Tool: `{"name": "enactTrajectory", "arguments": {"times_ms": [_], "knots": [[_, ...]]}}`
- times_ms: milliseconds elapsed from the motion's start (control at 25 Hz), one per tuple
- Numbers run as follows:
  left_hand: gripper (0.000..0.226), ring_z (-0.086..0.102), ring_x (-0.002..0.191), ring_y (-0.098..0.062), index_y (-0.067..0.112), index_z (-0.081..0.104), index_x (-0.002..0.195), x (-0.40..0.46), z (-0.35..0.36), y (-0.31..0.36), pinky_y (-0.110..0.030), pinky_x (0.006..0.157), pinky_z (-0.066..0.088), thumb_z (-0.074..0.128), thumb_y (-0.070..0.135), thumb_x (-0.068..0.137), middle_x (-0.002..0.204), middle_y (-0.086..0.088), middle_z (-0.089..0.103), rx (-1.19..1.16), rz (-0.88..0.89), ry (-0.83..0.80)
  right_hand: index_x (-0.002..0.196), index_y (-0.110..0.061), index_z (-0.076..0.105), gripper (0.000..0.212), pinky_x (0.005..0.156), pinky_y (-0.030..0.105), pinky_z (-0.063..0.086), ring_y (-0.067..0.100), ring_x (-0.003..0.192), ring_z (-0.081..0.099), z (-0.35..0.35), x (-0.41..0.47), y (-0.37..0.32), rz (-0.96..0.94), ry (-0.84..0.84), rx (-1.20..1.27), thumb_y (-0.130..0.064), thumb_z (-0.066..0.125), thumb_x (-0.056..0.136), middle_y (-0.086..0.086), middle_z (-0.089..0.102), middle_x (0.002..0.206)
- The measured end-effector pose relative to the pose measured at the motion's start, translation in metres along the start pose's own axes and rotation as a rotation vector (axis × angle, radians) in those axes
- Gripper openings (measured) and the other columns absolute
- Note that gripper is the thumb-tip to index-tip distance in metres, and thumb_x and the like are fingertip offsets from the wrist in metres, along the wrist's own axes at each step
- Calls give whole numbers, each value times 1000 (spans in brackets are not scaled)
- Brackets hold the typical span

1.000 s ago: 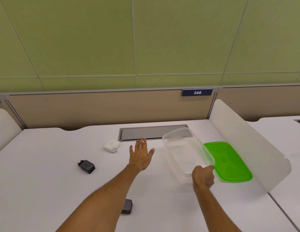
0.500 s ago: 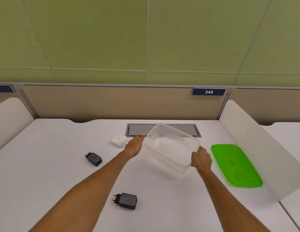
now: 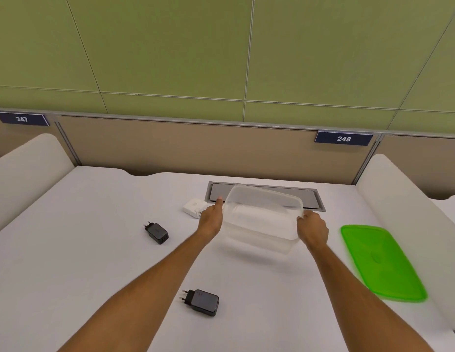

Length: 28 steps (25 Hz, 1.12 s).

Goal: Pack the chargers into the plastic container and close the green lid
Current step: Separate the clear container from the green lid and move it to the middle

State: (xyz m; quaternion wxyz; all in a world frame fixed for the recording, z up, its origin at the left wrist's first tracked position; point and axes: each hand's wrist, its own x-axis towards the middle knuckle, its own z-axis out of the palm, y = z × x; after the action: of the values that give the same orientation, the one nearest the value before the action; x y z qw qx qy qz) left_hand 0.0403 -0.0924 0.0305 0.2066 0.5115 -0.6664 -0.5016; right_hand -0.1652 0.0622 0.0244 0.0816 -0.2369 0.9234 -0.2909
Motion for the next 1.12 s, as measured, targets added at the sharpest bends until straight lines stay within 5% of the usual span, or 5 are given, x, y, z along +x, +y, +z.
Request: {"name": "enactTrajectory", "arguments": {"times_ms": [120, 240, 600, 920, 1120], "knots": [[55, 50, 89, -24, 21, 54, 74, -2, 2, -5, -34, 81, 36, 20, 59, 93, 89, -3, 54, -54, -29, 51, 100, -11, 64, 20, 74, 32, 40, 37, 92, 60, 8, 9, -8, 4, -26, 26, -10, 50, 86, 14, 68, 102], [53, 51, 92, -24, 18, 55, 84, -4, 5, -14, -35, 84, 38, 22, 59, 94, 95, -4, 56, -96, -49, 74, 104, -12, 63, 27, 72, 30, 38, 34, 85, 56, 16, 12, -11, 4, -47, 43, -5, 47, 84, 14, 67, 103], [55, 49, 89, -22, 15, 60, 87, -5, 11, -29, -34, 84, 36, 23, 55, 95, 99, -5, 53, -128, -101, 52, 130, -16, 56, 44, 92, 40, 46, 38, 109, 59, 33, 15, -6, 5, -60, 82, -6, 40, 90, 14, 65, 120], [46, 45, 67, -9, 28, 40, 62, -8, 16, -31, -33, 78, 35, 22, 52, 97, 71, 8, 46, -104, -118, 54, 121, -14, 61, 37, 83, 37, 46, 38, 101, 61, 43, 17, 4, -20, -42, 96, -4, 39, 92, 14, 68, 113], [51, 50, 81, -15, 17, 57, 84, -9, 21, -35, -32, 81, 35, 21, 51, 97, 91, 0, 52, -112, -114, 49, 106, -9, 61, 30, 78, 35, 45, 38, 92, 60, 51, 18, 11, 10, -43, 98, -2, 36, 91, 16, 67, 102]]}}
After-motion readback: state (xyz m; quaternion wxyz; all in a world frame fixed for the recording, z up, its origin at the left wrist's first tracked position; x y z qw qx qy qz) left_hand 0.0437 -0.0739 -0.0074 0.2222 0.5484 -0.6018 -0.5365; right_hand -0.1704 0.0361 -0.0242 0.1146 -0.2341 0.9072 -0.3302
